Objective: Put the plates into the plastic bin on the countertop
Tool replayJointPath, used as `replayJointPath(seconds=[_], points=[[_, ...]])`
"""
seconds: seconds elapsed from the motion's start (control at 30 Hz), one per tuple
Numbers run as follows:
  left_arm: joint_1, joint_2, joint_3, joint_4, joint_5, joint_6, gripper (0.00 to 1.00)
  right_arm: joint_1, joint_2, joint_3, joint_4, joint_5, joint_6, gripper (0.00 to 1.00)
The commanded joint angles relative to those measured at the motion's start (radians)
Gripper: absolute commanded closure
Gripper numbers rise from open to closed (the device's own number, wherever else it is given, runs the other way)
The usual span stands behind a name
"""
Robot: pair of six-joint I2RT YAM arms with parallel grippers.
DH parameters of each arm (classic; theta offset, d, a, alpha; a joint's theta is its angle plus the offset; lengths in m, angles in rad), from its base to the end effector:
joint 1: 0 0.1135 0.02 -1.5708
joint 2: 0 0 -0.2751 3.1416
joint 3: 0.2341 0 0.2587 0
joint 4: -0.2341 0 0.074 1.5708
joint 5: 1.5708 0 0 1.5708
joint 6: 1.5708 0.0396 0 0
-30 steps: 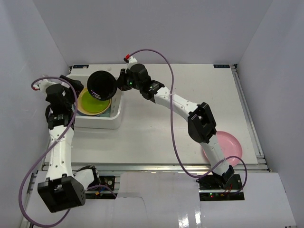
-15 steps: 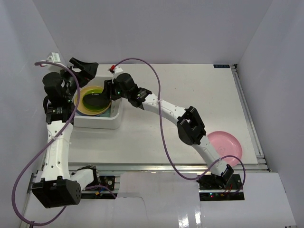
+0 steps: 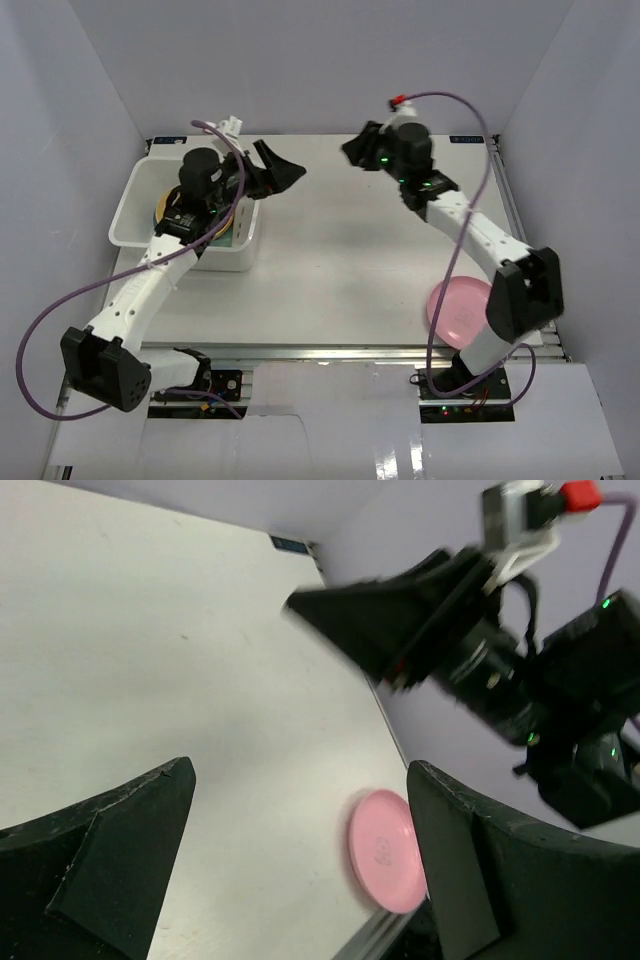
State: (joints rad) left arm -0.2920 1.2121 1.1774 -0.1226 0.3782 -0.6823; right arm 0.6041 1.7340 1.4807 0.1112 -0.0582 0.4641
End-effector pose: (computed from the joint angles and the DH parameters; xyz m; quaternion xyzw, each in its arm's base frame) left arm 0.2701 -0.0965 0.4050 -0.0251 0.7564 -0.4249 0.4967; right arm 0.3573 0.2494 0.3639 -0.0718 0.7520 0.3523 0.5525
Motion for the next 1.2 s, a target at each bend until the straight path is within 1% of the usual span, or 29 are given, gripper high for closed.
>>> replayJointPath(seconds=[0.0,0.03,0.07,0.1,0.13,0.17,0.23,0.27,0.3,0.33,0.37,0.43,0.47,0.53,0.57,0.6,0.67,0.83,0.93,0.97,1.0,1.03,1.07,1.1,1.17], points=[[-0.169,0.033,0.007,0.044,-0.038,0.004,0.03,-0.191,-0.207,-0.248,0.099,0.05,0.016,0.53],[-0.209,0.077,0.025,0.047,-0.045,0.021,0.03,-0.295,-0.247,-0.304,0.097,0.052,0.016,0.53],[-0.281,0.105,0.034,0.047,-0.054,0.032,0.03,-0.353,-0.319,-0.35,0.096,0.051,0.013,0.59],[-0.318,0.131,0.042,0.049,-0.065,0.046,0.03,-0.454,-0.356,-0.422,0.091,0.029,0.013,0.63],[-0.361,0.159,0.047,0.051,-0.085,0.053,0.03,-0.501,-0.39,-0.448,0.088,0.014,0.015,0.68],[-0.439,0.229,0.063,0.049,-0.128,0.065,0.04,-0.544,-0.459,-0.464,0.067,0.002,0.01,0.78],[-0.507,0.317,0.091,0.046,-0.144,0.082,0.04,-0.607,-0.519,-0.453,0.018,-0.006,-0.014,0.83],[-0.533,0.407,0.108,0.043,-0.144,0.089,0.05,-0.628,-0.574,-0.441,-0.028,-0.002,-0.031,0.86],[-0.583,0.447,0.144,0.038,-0.162,0.095,0.06,-0.63,-0.6,-0.43,-0.044,0.004,-0.057,0.88],[-0.607,0.486,0.159,0.031,-0.18,0.101,0.06,-0.633,-0.643,-0.413,-0.056,0.009,-0.07,0.88],[-0.652,0.554,0.188,0.031,-0.2,0.108,0.06,-0.636,-0.663,-0.404,-0.086,0.014,-0.074,0.87],[-0.703,0.621,0.218,0.026,-0.28,0.122,0.09,-0.655,-0.703,-0.384,-0.105,0.026,-0.087,0.83],[-0.746,0.694,0.238,0.024,-0.292,0.136,0.1,-0.659,-0.727,-0.373,-0.146,0.035,-0.093,0.79],[-0.788,0.769,0.316,0.0,-0.301,0.147,0.11,-0.662,-0.738,-0.34,-0.179,0.049,-0.12,0.74],[-0.826,0.803,0.342,-0.006,-0.309,0.162,0.12,-0.662,-0.738,-0.312,-0.189,0.046,-0.125,0.69],[-0.841,0.857,0.384,-0.012,-0.33,0.17,0.12,-0.664,-0.741,-0.303,-0.199,0.037,-0.13,0.67],[-0.877,0.897,0.421,-0.015,-0.334,0.179,0.13,-0.664,-0.749,-0.283,-0.203,0.0,-0.128,0.65],[-0.895,0.984,0.501,-0.035,-0.361,0.198,0.17,-0.664,-0.754,-0.281,-0.2,-0.093,-0.11,0.64],[-0.897,1.036,0.53,-0.058,-0.363,0.21,0.21,-0.664,-0.755,-0.3,-0.185,-0.11,-0.099,0.64],[-0.898,1.052,0.547,-0.066,-0.367,0.217,0.25,-0.664,-0.754,-0.304,-0.18,-0.115,-0.093,0.64],[-0.9,1.066,0.556,-0.077,-0.404,0.224,0.35,-0.664,-0.752,-0.309,-0.174,-0.121,-0.09,0.64],[-0.901,1.076,0.562,-0.095,-0.421,0.237,0.41,-0.664,-0.754,-0.318,-0.168,-0.136,-0.087,0.64],[-0.903,1.087,0.559,-0.1,-0.458,0.243,0.49,-0.664,-0.755,-0.322,-0.159,-0.14,-0.081,0.64],[-0.903,1.087,0.554,-0.106,-0.476,0.25,0.65,-0.664,-0.755,-0.329,-0.154,-0.141,-0.081,0.65],[-0.903,1.086,0.545,-0.115,-0.518,0.286,0.75,-0.664,-0.754,-0.326,-0.153,-0.137,-0.079,0.65]])
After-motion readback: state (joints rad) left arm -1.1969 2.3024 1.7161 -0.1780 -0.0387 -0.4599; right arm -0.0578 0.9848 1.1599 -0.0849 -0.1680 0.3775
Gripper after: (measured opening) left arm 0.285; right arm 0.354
